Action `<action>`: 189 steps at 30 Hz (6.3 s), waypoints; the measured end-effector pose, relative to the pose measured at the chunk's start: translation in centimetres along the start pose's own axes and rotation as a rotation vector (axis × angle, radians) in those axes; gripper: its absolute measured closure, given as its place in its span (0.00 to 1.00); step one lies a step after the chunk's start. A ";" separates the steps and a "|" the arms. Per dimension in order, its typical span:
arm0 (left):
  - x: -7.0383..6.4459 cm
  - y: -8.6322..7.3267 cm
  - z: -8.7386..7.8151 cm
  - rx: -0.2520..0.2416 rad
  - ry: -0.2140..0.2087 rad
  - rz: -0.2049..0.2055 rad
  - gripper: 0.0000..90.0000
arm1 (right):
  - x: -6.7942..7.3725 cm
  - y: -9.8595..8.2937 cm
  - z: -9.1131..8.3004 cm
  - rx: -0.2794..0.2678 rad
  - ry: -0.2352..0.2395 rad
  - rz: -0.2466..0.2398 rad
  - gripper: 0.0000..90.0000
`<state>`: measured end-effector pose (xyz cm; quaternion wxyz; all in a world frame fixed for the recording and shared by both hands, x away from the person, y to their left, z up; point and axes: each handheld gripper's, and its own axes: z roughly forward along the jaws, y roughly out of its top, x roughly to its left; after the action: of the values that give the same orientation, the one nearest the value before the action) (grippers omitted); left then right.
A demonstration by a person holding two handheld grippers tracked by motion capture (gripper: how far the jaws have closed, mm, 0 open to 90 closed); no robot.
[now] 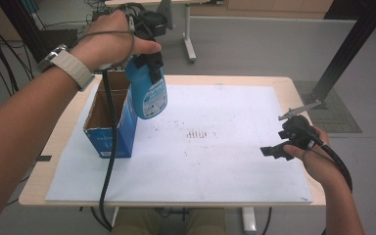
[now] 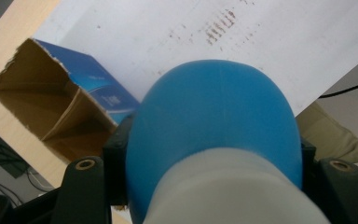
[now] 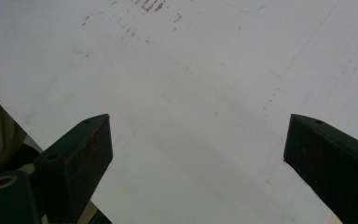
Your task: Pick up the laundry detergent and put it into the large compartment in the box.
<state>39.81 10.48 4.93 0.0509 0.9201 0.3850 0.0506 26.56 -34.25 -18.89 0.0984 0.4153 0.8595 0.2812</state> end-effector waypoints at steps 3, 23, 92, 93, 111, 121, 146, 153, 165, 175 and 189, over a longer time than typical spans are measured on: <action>1.0 -0.1 -0.7 0.006 -0.017 -0.049 0.43 | 0.0 0.0 0.0 0.000 0.000 -0.001 0.09; 6.1 -2.6 -4.7 0.018 -0.020 -0.355 0.43 | -0.1 0.2 0.0 -0.003 0.004 -0.007 0.09; 13.2 -6.4 7.8 0.058 0.014 -0.722 0.43 | -1.1 -0.9 1.7 -0.005 0.024 0.020 0.09; 13.2 -6.5 8.2 0.055 0.012 -0.723 0.43 | -1.1 -0.9 1.7 -0.005 0.025 0.020 0.09; 12.8 -6.9 12.7 0.055 0.021 -0.718 0.43 | -1.4 -1.2 2.1 -0.006 0.029 0.010 0.09; 12.4 -7.2 14.8 0.052 0.025 -0.714 0.43 | -1.2 -1.3 2.2 0.000 0.030 0.031 0.09; 11.8 -7.8 18.8 0.063 0.046 -0.692 0.43 | -1.5 -1.6 2.8 0.004 0.037 0.020 0.09; 11.8 -7.8 19.5 0.068 0.036 -0.691 0.43 | -1.4 -1.6 2.8 0.004 0.037 0.022 0.09; 11.8 -7.6 19.9 0.080 0.033 -0.683 0.43 | -1.4 -1.7 2.7 0.005 0.035 0.027 0.09; 11.7 -7.4 20.0 0.086 0.039 -0.670 0.43 | -1.3 -1.8 2.7 0.009 0.035 0.045 0.09; 11.8 -7.3 20.1 0.088 0.034 -0.667 0.43 | -1.4 -1.9 2.5 0.010 0.034 0.045 0.09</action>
<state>45.56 22.87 -15.27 0.0186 0.7437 0.6676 0.0298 27.17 -35.25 -22.10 0.0751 0.4303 0.8529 0.2860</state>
